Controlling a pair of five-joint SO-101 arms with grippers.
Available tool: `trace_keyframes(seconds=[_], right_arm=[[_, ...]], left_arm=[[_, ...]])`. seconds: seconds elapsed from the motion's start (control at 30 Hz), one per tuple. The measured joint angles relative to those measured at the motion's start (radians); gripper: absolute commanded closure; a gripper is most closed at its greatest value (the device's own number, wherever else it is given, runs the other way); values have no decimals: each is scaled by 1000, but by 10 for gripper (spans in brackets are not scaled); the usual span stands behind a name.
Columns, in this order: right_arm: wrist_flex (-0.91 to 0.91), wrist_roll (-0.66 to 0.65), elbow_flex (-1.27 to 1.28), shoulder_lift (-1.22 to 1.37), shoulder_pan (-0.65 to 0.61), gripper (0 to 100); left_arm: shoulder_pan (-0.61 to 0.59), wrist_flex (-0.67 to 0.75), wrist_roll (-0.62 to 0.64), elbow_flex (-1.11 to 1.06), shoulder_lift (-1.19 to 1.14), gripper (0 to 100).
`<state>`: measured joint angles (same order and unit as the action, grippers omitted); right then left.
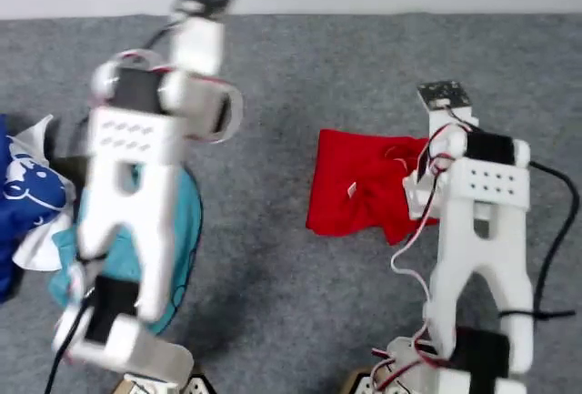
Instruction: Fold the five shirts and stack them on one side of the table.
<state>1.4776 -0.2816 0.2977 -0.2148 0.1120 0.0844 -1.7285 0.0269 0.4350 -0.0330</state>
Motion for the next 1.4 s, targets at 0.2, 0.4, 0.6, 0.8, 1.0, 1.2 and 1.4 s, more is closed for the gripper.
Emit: trace_keyframes(seconds=[0.2,0.4,0.6,0.8,1.0,1.2,1.4], right_arm=[[-101,-91,-107,212,0,984],[-184,-123,-247,394,0,984],[-256,-147,-384,574,2,983],[-351,-242,-582,773,63,983],[-258,-250,-862,875,110,983],[-2,-252,-1063,875,91,983],[189,-187,-1163,875,2,983]], left_arm=[[-187,0,-68,-158,249,995],[-333,-5,-121,-172,367,995],[-427,-6,-127,-172,391,995],[-459,-6,-127,-175,391,995],[-459,-6,-127,-193,393,995],[-459,-6,-127,-253,393,995],[-459,-6,-127,-258,393,995]])
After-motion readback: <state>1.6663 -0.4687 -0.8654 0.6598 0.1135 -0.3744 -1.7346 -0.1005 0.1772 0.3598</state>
